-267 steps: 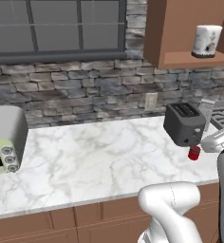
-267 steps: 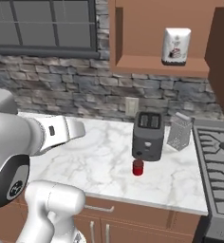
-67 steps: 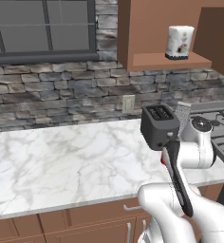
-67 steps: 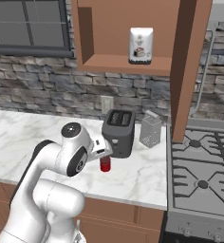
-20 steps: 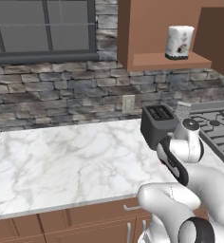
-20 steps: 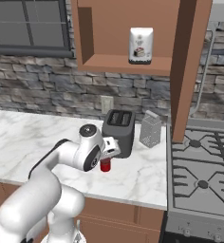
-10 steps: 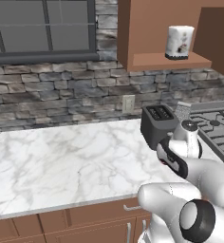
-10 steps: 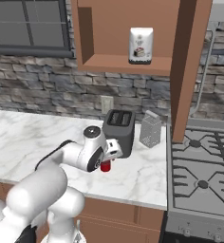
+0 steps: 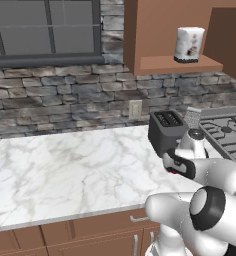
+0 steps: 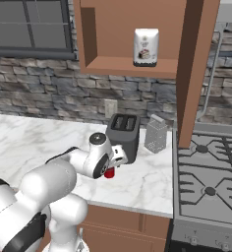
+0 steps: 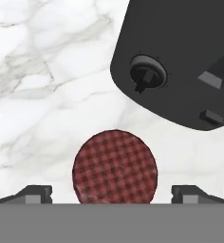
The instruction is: Pick the honey bottle and jam from the counter and place them in the cabinets closest to them.
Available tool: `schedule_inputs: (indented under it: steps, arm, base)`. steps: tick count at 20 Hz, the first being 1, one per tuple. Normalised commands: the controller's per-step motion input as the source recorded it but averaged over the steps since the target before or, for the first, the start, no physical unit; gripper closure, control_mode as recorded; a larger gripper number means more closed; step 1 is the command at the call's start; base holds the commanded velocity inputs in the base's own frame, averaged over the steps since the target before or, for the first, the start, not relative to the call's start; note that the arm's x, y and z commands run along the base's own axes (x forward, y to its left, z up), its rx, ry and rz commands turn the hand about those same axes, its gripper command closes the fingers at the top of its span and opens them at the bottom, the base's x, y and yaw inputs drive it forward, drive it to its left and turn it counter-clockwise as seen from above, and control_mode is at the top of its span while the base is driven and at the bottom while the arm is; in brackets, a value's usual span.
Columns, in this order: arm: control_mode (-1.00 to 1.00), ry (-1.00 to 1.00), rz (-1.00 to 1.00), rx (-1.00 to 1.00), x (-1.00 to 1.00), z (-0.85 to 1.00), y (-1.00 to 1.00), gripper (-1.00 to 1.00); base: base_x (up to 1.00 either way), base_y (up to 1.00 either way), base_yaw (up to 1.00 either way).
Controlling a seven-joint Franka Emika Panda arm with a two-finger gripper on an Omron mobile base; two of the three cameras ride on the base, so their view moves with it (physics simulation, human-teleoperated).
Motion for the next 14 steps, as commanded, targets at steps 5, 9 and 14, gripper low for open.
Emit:
schedule_inputs:
  steps: [5,9,14]
  arm:
    - [-1.0,0.0,0.0,0.0,0.18,-0.18,0.1,-1.0]
    - [-1.0,0.0,0.0,0.0,0.11,-0.23,0.07,-1.0]
    - [-1.0,0.0,0.0,-0.02,0.07,-0.26,0.06,1.0]
  base:
    - [0.0,0.0,0.0]
    - [0.0,0.0,0.0]
    - [0.0,0.0,0.0]
